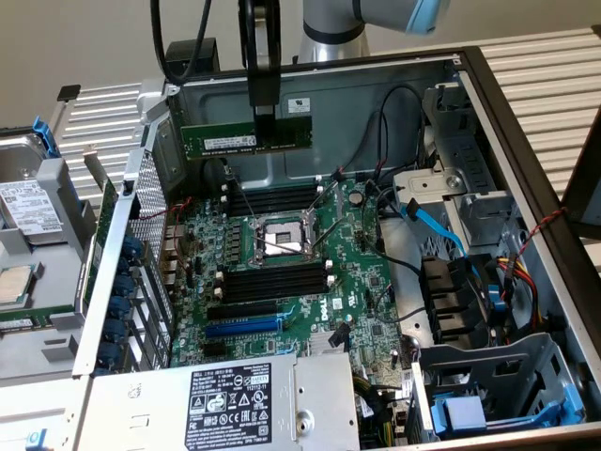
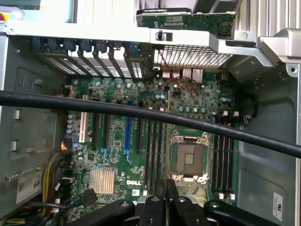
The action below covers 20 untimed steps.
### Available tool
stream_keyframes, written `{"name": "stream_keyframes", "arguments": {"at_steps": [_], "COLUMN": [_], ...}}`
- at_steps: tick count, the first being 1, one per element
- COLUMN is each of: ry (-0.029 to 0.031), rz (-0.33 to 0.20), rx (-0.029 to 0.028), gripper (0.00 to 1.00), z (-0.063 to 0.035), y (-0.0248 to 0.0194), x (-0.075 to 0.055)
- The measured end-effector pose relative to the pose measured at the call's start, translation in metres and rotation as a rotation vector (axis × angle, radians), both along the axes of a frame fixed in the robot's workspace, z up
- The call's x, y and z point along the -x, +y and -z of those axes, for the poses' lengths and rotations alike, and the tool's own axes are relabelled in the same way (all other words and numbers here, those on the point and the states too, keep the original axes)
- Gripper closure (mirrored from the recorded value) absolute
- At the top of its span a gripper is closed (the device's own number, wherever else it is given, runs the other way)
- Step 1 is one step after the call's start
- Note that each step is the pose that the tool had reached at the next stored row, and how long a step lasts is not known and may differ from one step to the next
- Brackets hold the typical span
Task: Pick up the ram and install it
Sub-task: 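Insert the ram into the slot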
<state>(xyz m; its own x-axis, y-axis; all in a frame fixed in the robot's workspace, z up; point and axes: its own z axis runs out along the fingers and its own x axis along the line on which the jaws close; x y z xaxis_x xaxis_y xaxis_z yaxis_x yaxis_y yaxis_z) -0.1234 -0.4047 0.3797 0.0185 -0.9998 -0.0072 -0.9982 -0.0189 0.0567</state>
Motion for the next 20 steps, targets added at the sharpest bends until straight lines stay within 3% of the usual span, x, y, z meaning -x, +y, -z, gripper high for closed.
{"name": "stream_keyframes", "arguments": {"at_steps": [20], "ry": [-0.0001], "rz": [0.002], "rx": [-0.0001], "gripper": [0.87], "z": [0.036], "y": [0.0004], "x": [-0.005]}}
